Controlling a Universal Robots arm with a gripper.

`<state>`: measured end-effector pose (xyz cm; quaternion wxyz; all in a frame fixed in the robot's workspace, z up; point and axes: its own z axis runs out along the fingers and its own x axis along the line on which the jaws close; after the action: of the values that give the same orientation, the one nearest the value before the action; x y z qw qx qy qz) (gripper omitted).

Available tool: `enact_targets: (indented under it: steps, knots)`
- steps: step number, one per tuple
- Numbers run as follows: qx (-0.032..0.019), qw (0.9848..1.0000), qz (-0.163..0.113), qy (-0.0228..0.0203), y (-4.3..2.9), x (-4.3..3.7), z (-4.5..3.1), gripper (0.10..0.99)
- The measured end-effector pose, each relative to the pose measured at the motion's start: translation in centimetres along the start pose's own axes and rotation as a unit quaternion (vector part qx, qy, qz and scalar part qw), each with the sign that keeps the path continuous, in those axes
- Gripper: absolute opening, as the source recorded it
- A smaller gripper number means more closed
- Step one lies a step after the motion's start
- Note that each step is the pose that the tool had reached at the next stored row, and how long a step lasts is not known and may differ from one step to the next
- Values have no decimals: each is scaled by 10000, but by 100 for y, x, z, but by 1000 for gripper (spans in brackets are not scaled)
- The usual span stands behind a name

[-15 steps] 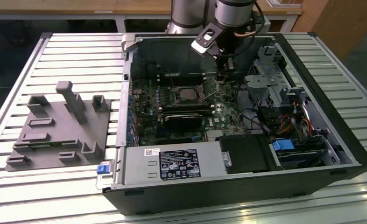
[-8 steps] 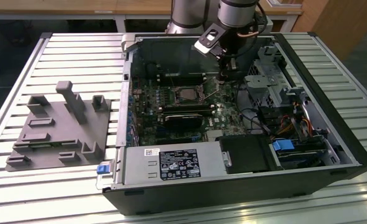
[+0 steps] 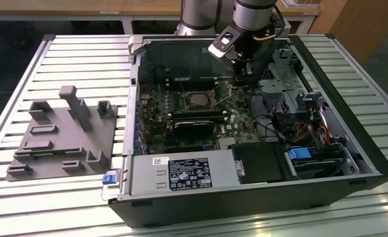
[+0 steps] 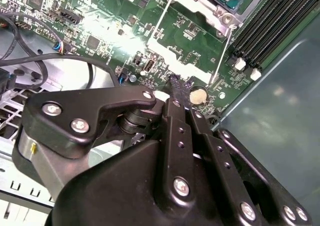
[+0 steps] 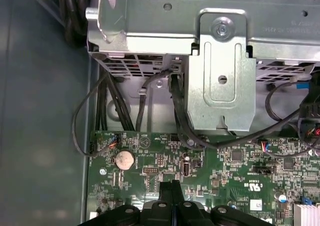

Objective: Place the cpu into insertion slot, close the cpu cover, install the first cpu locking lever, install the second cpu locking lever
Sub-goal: 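Close the cpu cover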

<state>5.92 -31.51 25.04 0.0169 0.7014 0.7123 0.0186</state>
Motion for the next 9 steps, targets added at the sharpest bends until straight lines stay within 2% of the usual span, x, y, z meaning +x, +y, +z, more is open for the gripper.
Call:
enact_targets:
  steps: [9]
  knots:
    - [6, 10000, 6, 0, 14, 3, 55, 106]
